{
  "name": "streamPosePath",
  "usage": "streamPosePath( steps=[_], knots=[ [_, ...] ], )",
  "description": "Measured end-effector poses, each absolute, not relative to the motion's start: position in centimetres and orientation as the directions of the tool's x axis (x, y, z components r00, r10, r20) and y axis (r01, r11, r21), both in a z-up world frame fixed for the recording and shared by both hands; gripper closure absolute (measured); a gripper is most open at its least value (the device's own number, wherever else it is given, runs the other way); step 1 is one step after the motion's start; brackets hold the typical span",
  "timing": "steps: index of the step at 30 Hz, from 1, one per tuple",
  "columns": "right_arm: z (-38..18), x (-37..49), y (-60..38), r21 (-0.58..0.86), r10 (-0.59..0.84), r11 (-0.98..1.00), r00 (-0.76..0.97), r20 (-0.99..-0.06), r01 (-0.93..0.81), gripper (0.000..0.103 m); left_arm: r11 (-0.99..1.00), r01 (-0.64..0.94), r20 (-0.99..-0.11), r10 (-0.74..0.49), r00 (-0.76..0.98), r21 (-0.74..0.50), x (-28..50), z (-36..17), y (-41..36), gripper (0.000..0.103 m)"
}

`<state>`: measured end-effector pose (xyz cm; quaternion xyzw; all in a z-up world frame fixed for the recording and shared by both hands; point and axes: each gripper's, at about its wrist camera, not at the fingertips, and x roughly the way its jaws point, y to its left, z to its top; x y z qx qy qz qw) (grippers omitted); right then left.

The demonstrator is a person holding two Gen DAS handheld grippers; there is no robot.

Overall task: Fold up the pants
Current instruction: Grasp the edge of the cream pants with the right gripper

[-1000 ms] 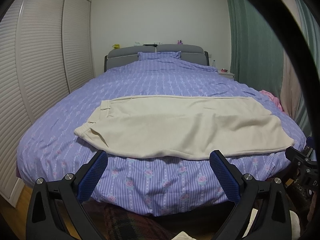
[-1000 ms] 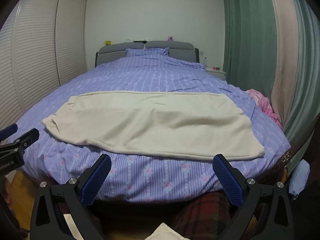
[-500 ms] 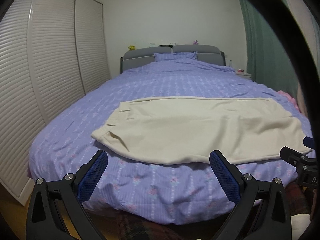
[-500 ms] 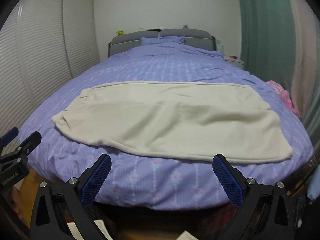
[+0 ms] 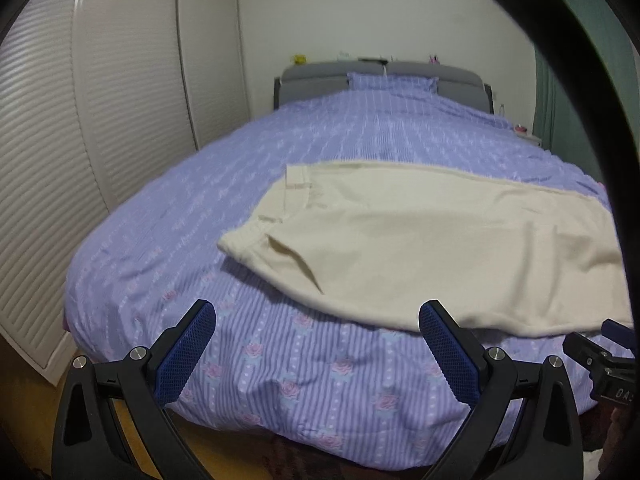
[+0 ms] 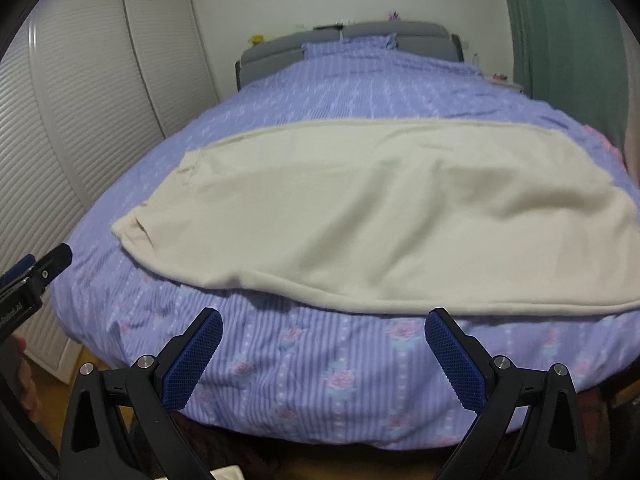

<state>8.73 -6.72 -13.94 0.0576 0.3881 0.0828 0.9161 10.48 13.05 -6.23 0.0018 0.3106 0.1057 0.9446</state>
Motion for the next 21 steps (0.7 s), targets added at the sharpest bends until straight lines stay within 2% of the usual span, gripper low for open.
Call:
streamPosePath(
  steps=[6,10,21],
  knots=[
    [-16.6,10.2,-5.4,0.199,0.219,0.975,0.629,-0.746,-0.104,0.000,0.982,-0.182,-0.636,0.171,0.752,0.049,11.7,-9.3,14.7,0.000],
    [-18.2,10.6,-5.7,0.289,0.287,0.953,0.586,-0.758,-0.092,0.000,0.981,-0.191,-0.669,0.165,0.724,0.035,12.3,-11.1,15.2,0.000],
    [-21.6,13.3,-9.0,0.397,0.283,0.914,0.573,-0.769,0.081,0.000,0.975,-0.221,-0.707,0.144,0.693,-0.018,15.5,-13.6,16.1,0.000]
  ],
)
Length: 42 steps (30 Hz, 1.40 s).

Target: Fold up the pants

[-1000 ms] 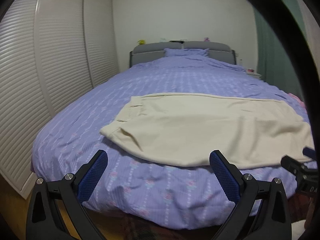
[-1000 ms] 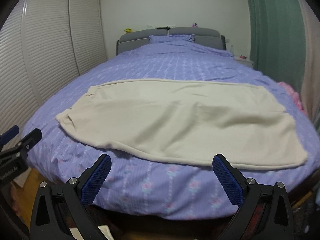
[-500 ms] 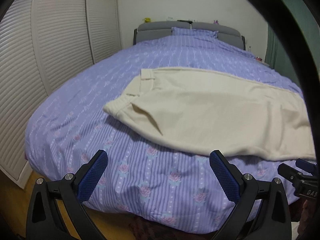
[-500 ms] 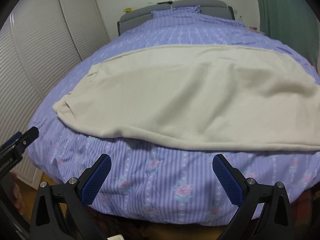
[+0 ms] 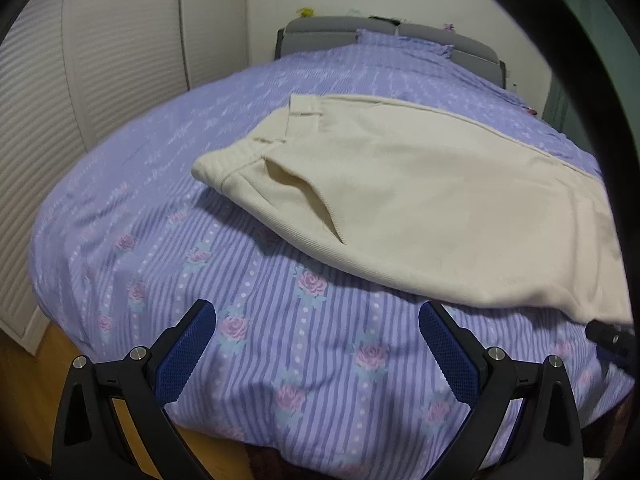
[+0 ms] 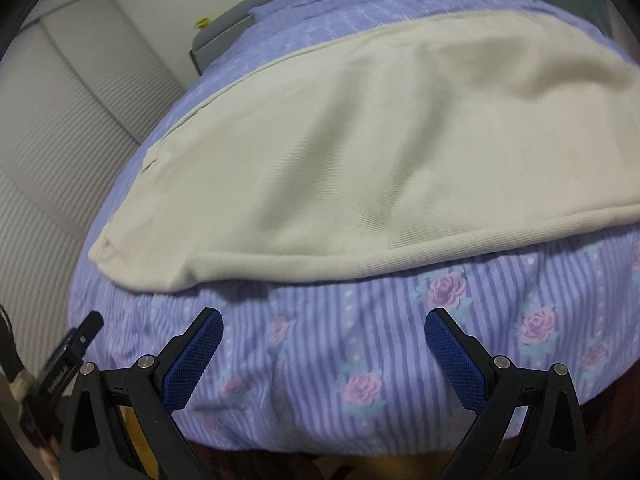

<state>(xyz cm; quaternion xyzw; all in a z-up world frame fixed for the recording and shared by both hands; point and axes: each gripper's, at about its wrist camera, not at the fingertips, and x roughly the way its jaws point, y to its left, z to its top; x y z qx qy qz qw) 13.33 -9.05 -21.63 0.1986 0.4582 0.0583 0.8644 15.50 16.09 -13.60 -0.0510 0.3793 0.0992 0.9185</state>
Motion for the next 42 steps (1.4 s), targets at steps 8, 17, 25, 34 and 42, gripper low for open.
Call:
streamPosePath(
  steps=[8,17,25,34,42],
  knots=[
    [-21.6,16.0,-9.8,0.429,0.268,0.896,0.628,-0.730,0.117,0.001,0.974,-0.226,-0.692,0.149,0.707,-0.021,17.6,-14.1,16.6,0.000],
    [-21.8,16.2,-9.4,0.378,0.183,0.910,0.651,-0.737,0.172,0.010,0.953,-0.244,-0.727,0.038,0.685,-0.179,21.3,-15.0,20.0,0.000],
    [-21.5,16.5,-9.0,0.243,0.073,0.954,0.657,-0.750,0.172,0.029,0.937,-0.268,-0.756,0.007,0.655,-0.224,24.9,-16.8,20.5,0.031],
    [-18.5,15.4,-10.1,0.180,0.034,0.972,0.666,-0.746,0.152,0.088,0.959,-0.224,-0.690,0.041,0.723,-0.177,23.1,-12.6,19.5,0.092],
    [-12.3,11.0,-9.5,0.188,0.105,0.981,0.708,-0.698,0.041,0.089,0.961,-0.240,-0.629,0.102,0.771,-0.138,21.1,-8.5,18.7,0.097]
  ],
)
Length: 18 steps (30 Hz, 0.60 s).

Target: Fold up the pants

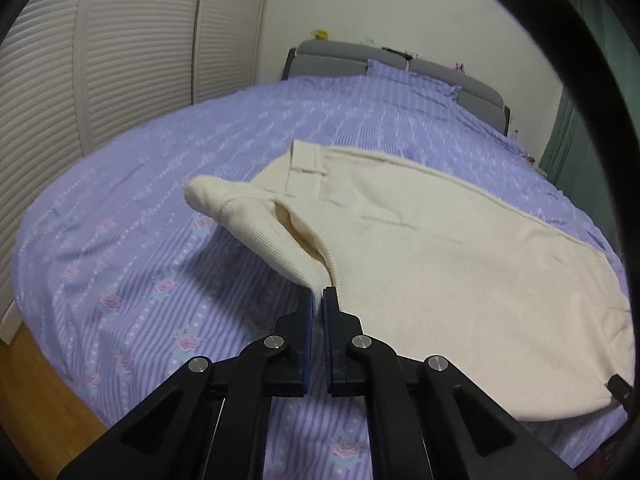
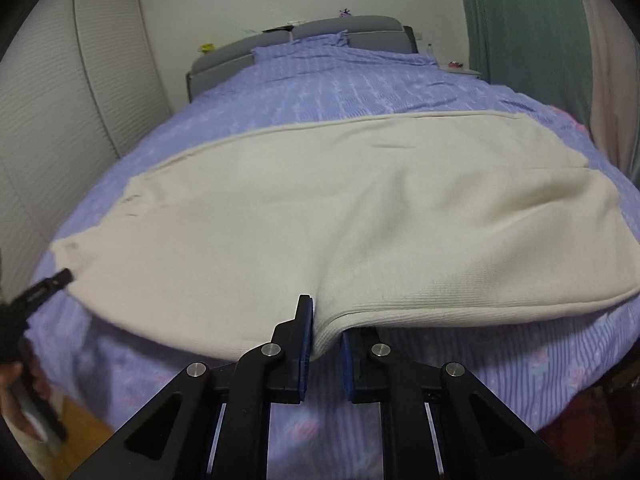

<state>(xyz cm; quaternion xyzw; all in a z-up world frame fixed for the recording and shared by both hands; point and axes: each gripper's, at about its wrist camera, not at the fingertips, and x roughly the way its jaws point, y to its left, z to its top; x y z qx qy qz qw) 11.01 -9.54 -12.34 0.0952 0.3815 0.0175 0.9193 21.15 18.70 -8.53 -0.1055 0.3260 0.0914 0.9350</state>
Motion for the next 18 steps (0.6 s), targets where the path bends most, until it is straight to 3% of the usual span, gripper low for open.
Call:
streamPosePath(
  steps=[1,5,8,9,11,12,18],
  knots=[
    [-12.0,10.6,-9.4,0.203,0.123,0.979,0.702,-0.702,0.031,0.089,0.959,-0.239,-0.615,0.097,0.782,-0.152,20.7,-8.0,18.8,0.101],
    [-12.0,9.2,-8.8,0.229,0.174,0.973,0.666,-0.726,-0.005,0.089,0.955,-0.259,-0.556,0.137,0.820,-0.147,18.7,-6.7,19.2,0.101],
    [-13.4,9.5,-8.9,0.256,0.195,0.967,0.630,-0.751,0.006,0.089,0.955,-0.250,-0.591,0.111,0.799,-0.158,18.1,-8.0,19.6,0.099],
    [-13.7,9.7,-9.2,0.267,0.202,0.963,0.620,-0.758,0.013,0.089,0.953,-0.251,-0.601,0.103,0.793,-0.168,18.0,-8.5,19.7,0.095],
    [-13.9,10.1,-9.4,0.271,0.201,0.962,0.615,-0.762,0.021,0.089,0.948,-0.256,-0.627,0.085,0.774,-0.188,17.7,-9.8,19.8,0.066],
    [-13.7,10.1,-9.4,0.265,0.196,0.964,0.623,-0.758,0.020,0.089,0.948,-0.249,-0.632,0.070,0.772,-0.200,17.4,-10.2,19.8,0.061],
    [-13.4,10.0,-8.0,0.179,0.121,0.984,0.658,-0.744,0.021,0.089,0.940,-0.202,-0.673,-0.038,0.739,-0.275,18.9,-12.8,20.9,0.051]
  ],
)
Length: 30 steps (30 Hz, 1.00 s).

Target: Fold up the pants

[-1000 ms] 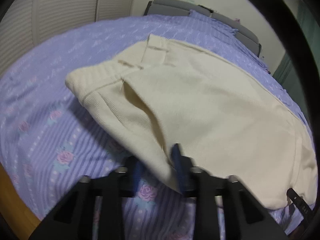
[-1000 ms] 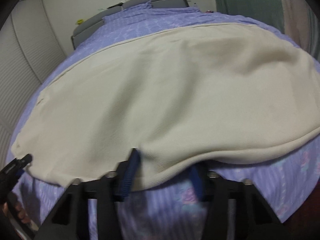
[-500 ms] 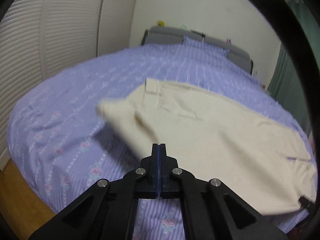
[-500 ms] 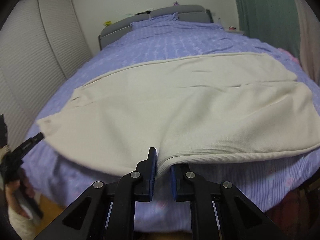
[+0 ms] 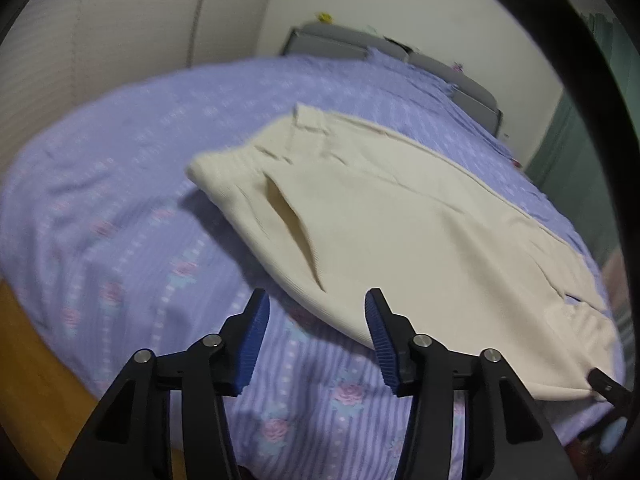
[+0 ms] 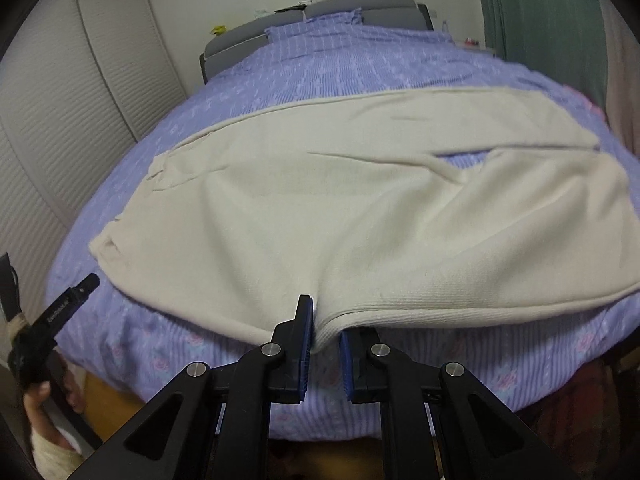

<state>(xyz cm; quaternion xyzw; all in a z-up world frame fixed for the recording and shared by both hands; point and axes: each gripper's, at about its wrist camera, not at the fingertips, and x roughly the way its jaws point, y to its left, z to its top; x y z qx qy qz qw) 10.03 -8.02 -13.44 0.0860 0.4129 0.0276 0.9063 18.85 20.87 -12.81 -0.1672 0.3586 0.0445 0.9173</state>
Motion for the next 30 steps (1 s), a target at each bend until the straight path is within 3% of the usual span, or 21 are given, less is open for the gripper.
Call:
streamPosePath(
  steps=[2,10,12,13,14,19,22,30],
  knots=[
    [-13.7,10.3,-7.9,0.165,0.107,0.986,0.656,-0.747,0.028,0.089,0.945,-0.199,-0.690,-0.038,0.723,-0.261,19.8,-13.6,21.0,0.044],
    [-14.7,11.4,-6.9,0.087,0.039,0.995,0.637,-0.770,0.044,0.089,0.897,-0.195,-0.705,-0.161,0.691,-0.396,23.2,-17.0,21.1,0.045],
    [-14.9,11.5,-6.7,0.074,0.030,0.996,0.634,-0.773,0.043,0.089,0.885,-0.188,-0.702,-0.193,0.686,-0.427,23.7,-17.7,21.1,0.063],
    [-14.9,11.6,-6.6,0.067,0.025,0.997,0.631,-0.775,0.043,0.089,0.880,-0.191,-0.706,-0.202,0.679,-0.435,24.1,-18.0,21.0,0.084],
    [-15.0,11.6,-6.6,0.062,0.023,0.997,0.631,-0.775,0.040,0.089,0.874,-0.192,-0.707,-0.212,0.675,-0.446,24.3,-18.1,21.0,0.090],
    [-14.7,11.6,-6.8,0.069,0.032,0.997,0.635,-0.772,0.033,0.089,0.853,-0.201,-0.667,-0.208,0.716,-0.482,22.4,-16.1,21.8,0.093],
    [-13.1,11.1,-7.3,0.097,0.053,0.995,0.663,-0.746,0.031,0.089,0.881,-0.197,-0.642,-0.145,0.753,-0.431,20.8,-13.0,21.7,0.094],
    [-6.2,9.4,-9.5,0.172,0.091,0.985,0.785,-0.613,0.019,0.089,0.914,-0.137,-0.552,-0.106,0.827,-0.381,20.5,-5.7,19.6,0.094]
  ],
)
